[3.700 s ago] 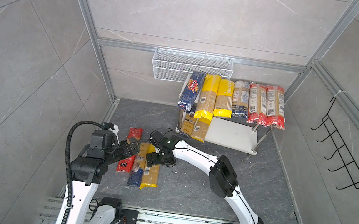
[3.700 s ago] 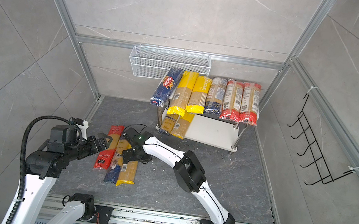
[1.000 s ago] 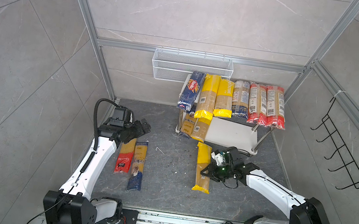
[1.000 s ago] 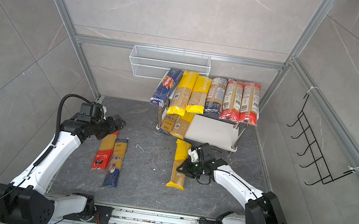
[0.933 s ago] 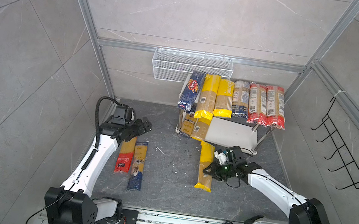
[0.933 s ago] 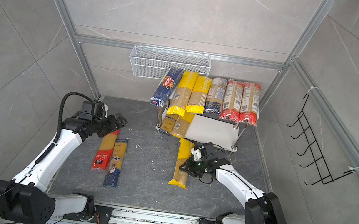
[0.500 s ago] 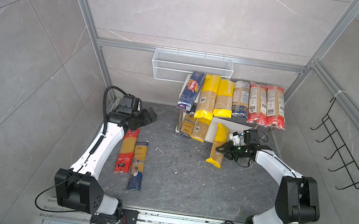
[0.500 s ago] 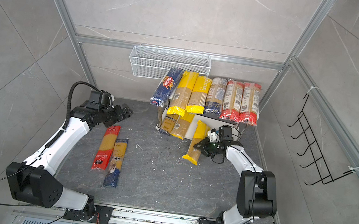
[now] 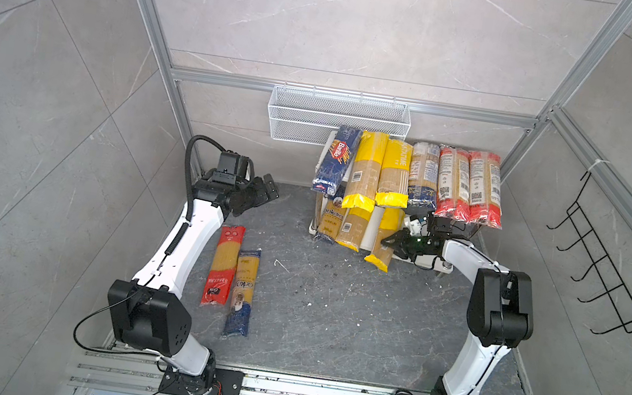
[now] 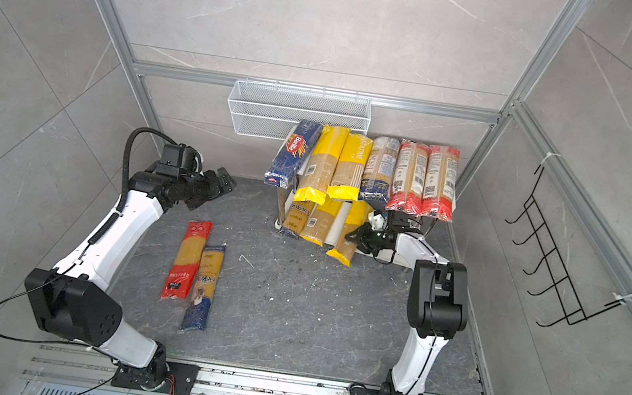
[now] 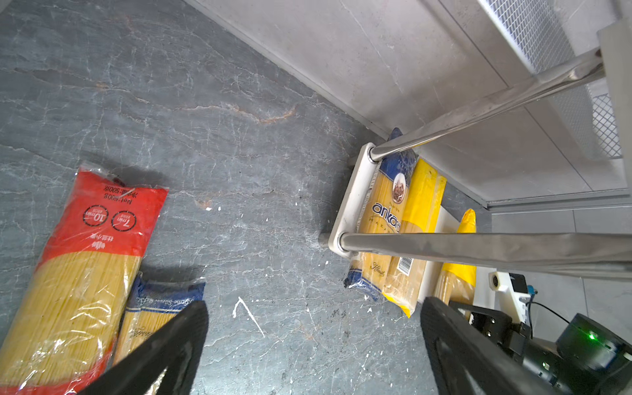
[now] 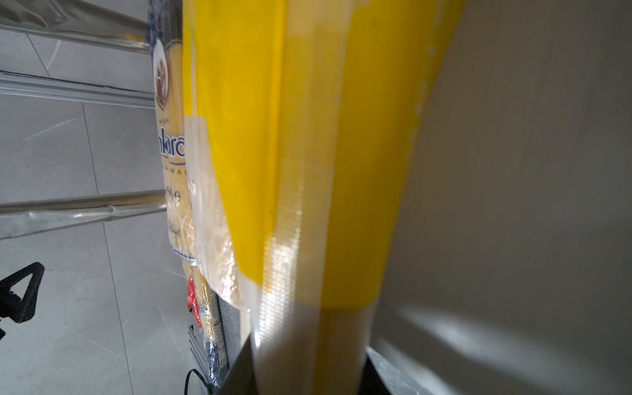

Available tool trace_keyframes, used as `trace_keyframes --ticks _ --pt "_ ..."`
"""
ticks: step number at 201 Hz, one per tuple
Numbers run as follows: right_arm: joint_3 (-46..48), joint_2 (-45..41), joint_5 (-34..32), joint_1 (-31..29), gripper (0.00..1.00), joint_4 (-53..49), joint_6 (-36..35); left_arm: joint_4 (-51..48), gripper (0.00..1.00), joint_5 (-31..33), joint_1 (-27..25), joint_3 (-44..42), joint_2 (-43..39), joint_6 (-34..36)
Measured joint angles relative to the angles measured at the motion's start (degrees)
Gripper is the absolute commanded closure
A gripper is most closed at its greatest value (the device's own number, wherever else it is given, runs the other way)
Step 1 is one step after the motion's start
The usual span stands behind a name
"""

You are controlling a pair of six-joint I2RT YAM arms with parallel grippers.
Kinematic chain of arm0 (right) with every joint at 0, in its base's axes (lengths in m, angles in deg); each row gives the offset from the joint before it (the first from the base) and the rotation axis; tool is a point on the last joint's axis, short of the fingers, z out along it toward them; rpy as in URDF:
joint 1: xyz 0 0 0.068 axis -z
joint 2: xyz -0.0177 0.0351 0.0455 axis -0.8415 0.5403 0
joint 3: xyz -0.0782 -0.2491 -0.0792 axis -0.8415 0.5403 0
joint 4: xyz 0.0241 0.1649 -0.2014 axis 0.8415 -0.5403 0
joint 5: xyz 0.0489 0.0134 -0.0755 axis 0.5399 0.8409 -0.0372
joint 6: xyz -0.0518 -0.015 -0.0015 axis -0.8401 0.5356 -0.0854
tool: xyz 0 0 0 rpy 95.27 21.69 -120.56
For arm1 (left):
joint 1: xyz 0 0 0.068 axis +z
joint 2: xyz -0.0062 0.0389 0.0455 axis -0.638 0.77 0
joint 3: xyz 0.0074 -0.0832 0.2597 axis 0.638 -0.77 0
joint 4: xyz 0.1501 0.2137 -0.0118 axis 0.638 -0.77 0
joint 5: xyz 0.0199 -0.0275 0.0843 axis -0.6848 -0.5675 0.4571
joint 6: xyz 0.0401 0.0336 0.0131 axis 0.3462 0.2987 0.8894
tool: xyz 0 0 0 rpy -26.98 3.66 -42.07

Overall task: Place and organize the pasta boxes and bags onto the shelf
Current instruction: 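Place the yellow pack upright on the lower shelf beside the others, then release the yellow pack and draw the right gripper back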

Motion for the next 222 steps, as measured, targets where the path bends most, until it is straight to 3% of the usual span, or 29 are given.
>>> trace_keyframes --ticks 21,70,148,222 --pt "-2.8 2.4 -0.7 0.0 1.00 0.5 0.1 -0.9 0.00 0.0 0.0 2.6 1.5 0.9" --pt "-9.6 7.5 -0.5 -0.1 0.87 0.4 1.9 -1.6 0.00 0.0 0.0 5.0 3.9 3.2" --pt "-11.9 8.8 -2.5 -3.1 0.28 -0.2 2.2 -1.9 0.00 -1.3 3.2 4.7 4.3 4.9" --pt "-4.0 1.9 -5.3 -3.3 0.24 0.4 2.4 -0.9 0.00 -4.4 6.8 -2.9 1.2 5.1"
